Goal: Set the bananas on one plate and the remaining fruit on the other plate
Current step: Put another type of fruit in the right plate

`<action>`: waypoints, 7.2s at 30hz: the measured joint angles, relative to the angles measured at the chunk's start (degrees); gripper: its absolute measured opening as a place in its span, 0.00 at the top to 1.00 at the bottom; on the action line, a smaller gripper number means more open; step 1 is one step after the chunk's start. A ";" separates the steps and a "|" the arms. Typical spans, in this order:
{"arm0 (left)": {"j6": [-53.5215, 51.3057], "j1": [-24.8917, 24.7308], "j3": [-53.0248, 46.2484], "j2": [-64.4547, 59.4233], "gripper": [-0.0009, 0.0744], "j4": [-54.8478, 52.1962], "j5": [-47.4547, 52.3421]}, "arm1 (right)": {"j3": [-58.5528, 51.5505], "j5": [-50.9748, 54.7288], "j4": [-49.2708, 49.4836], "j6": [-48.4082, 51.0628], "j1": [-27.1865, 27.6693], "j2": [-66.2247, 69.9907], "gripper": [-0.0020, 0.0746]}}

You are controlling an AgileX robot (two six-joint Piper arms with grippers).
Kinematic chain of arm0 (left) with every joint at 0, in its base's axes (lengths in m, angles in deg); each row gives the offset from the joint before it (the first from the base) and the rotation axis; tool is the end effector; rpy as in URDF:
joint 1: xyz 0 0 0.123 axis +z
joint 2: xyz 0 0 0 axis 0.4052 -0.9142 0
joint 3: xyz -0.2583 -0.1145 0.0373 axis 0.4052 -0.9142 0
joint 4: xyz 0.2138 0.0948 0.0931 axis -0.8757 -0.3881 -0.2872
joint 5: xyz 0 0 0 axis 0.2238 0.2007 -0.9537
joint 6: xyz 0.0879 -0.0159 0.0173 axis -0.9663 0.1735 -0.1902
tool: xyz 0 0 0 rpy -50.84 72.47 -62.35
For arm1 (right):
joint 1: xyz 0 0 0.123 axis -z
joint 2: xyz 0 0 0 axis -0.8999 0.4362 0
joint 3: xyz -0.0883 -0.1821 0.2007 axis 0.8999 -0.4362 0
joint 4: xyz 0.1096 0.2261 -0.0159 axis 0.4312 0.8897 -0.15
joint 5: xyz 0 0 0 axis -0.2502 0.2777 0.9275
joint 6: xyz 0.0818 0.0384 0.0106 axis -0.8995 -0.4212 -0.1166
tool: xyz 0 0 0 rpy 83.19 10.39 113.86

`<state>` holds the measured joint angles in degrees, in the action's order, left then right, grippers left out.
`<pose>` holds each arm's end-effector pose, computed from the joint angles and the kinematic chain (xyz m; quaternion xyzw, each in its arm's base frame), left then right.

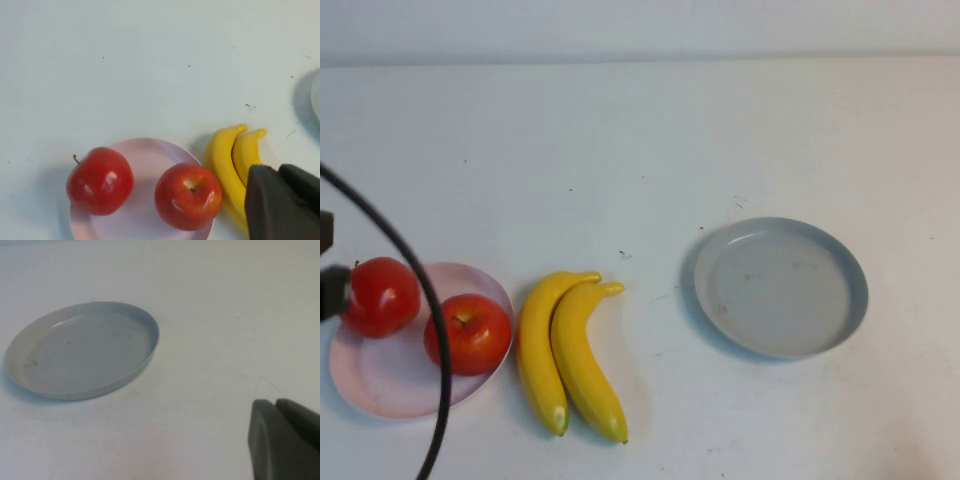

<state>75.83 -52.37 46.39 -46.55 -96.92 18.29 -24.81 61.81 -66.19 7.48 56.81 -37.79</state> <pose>0.1309 -0.0537 0.3951 0.1363 0.8728 -0.0650 0.4641 0.0524 0.0087 0.1740 -0.0132 0.7963 0.0804 0.5993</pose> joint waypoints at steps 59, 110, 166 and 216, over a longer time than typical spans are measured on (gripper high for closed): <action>-4.27 24.10 -59.25 46.91 0.98 3.82 -30.17 | 0.00 0.04 0.00 0.00 0.00 0.00 1.00; -4.27 24.10 -59.25 46.91 0.98 3.82 -30.17 | 7.58 -6.79 36.29 0.00 0.00 2.98 1.00; -4.27 24.10 -59.25 46.91 0.98 3.82 -30.17 | 113.81 46.15 10.09 -4.10 -40.02 128.64 0.44; -4.27 24.10 -59.25 46.91 0.98 3.82 -30.17 | 91.54 44.82 -3.55 -10.31 -19.65 113.36 0.56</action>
<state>71.56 -28.27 -12.86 0.35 -93.10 -11.88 66.73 106.64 -69.74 -2.83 37.16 75.57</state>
